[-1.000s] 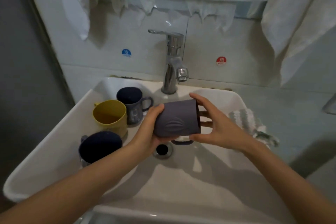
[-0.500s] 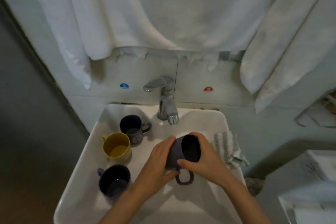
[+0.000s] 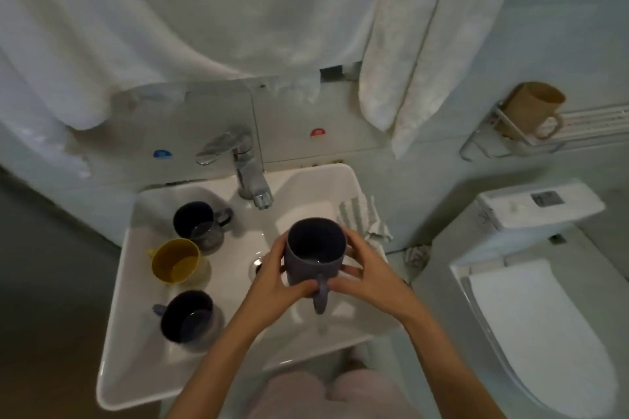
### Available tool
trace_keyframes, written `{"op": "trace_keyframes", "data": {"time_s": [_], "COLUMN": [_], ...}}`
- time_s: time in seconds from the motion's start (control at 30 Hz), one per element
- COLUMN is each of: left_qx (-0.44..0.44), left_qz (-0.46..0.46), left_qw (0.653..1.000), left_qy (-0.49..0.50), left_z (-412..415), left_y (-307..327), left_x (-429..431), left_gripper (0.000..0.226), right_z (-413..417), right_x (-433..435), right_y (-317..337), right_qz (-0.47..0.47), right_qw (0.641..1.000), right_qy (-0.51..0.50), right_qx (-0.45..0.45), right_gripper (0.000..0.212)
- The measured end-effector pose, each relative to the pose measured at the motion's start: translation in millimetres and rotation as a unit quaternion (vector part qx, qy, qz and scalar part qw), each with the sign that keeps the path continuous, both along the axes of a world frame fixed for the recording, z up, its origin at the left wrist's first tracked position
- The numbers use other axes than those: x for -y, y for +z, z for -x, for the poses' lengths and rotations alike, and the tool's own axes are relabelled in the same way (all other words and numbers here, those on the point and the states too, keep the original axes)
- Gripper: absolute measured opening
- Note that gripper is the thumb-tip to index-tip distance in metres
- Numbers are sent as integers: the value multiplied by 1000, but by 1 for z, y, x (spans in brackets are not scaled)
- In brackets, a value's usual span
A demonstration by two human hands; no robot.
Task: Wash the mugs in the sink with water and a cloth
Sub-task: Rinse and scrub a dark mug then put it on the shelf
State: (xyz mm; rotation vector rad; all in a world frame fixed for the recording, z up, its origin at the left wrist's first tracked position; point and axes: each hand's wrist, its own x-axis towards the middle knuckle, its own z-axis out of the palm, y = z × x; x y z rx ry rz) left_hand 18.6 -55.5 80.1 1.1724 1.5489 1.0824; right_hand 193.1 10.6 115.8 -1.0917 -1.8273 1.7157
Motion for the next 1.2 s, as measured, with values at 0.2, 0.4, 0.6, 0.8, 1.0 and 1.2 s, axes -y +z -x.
{"op": "trace_keyframes", "data": {"time_s": [0.2, 0.4, 0.6, 0.8, 1.0, 1.2], "left_qx": [-52, -26, 36, 25, -24, -52], "left_qz": [-16, -43, -21, -27, -44, -72], "left_qw": [998, 996, 997, 994, 989, 980], "left_qy": [-28, -77, -63, -107, -142, -176], "left_z": [-54, -155, -265, -332, -360, -387], "left_y": [23, 33, 33, 50, 53, 75], "left_x": [-54, -116, -167, -222, -286, -358], "left_gripper": [81, 72, 82, 72, 77, 72], "right_z": [-52, -158, -264, -336, -383, -411], "right_x": [-33, -79, -132, -182, -239, -298], "right_y": [7, 10, 27, 37, 38, 55], "right_qz": [-19, -48, -49, -47, -59, -79], "right_qw": [995, 989, 990, 988, 986, 978], "right_qy": [-87, -138, -129, -147, -151, -188], "right_qx": [-36, -26, 1, 3, 45, 32], "right_gripper": [67, 66, 63, 61, 63, 67]}}
